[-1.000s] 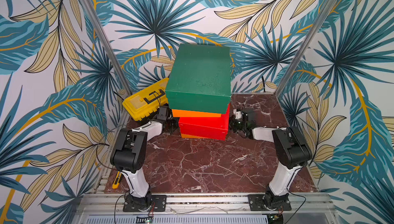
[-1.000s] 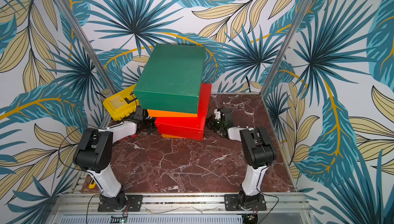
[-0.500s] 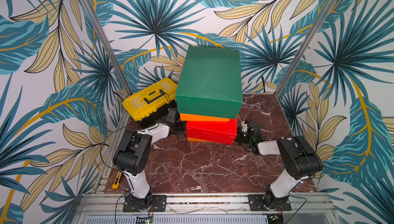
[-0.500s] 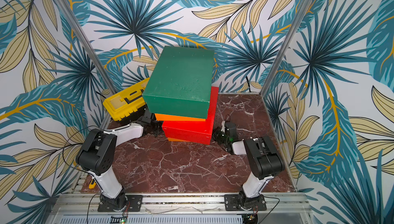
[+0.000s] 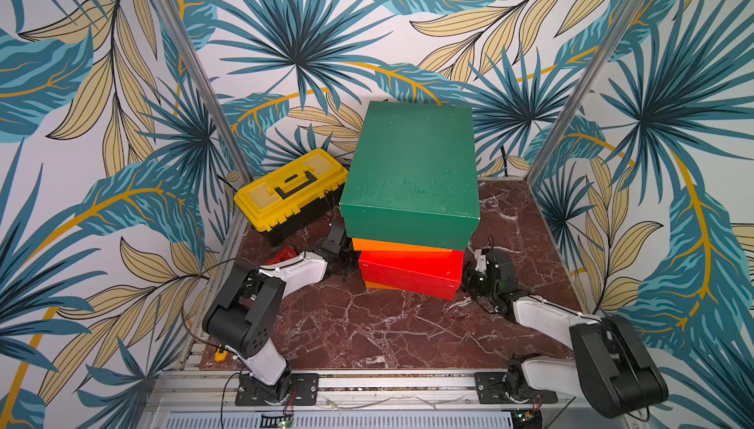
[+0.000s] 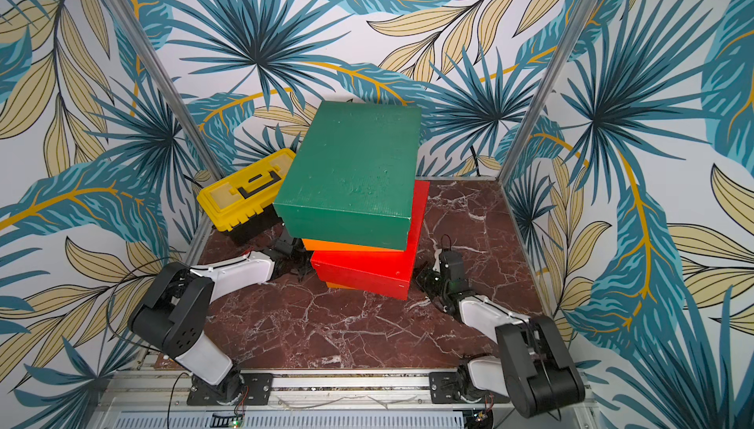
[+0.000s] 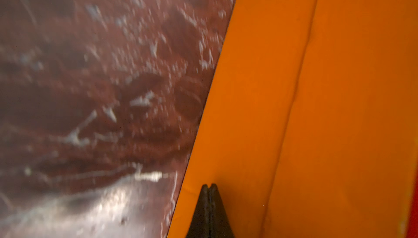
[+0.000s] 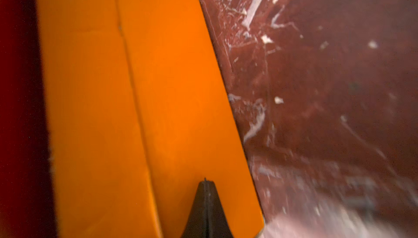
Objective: Stack the shoeboxes
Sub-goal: Move the shoebox to the center of the board, then adjust the shoebox.
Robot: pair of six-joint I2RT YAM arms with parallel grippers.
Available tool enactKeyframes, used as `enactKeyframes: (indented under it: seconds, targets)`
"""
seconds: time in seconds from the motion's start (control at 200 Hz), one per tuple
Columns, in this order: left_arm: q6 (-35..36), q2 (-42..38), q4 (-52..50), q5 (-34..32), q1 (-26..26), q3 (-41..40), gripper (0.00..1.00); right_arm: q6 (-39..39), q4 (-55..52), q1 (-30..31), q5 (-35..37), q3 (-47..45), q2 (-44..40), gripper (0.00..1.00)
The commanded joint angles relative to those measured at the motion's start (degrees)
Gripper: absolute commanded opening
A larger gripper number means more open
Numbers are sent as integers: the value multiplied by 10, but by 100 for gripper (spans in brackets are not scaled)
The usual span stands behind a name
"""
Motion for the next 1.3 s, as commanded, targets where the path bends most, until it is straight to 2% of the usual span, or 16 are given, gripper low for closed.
enactKeyframes:
  seconds: [0.0,0.13,0.386,0.461,0.561,0.656,0.801,0.946,1.292]
  targets:
    - [5,-30,23,11,-9,-19,0,-45,-152,-11,27,3,-78,0]
    - [8,-36,23,11,-7,-21,0,-55,-219,-44,45,6,-113,0]
    - [15,-52,21,31,16,-13,0,-58,-220,-64,1,25,-51,0]
    - [16,-74,21,43,35,-21,0,-78,-252,-64,5,48,-69,0]
    - [13,-109,18,54,59,-31,0,-117,-348,-64,24,92,-111,0]
    - [22,-138,-20,40,66,-15,0,-141,-417,-64,44,126,-152,0]
    - [29,-168,-48,38,66,16,1,-139,-424,-64,22,147,-184,0]
    - [31,-168,-54,48,66,58,3,-112,-377,-63,-32,181,-145,0]
    - [31,-119,-57,55,58,139,3,-119,-333,-60,-53,316,-11,0]
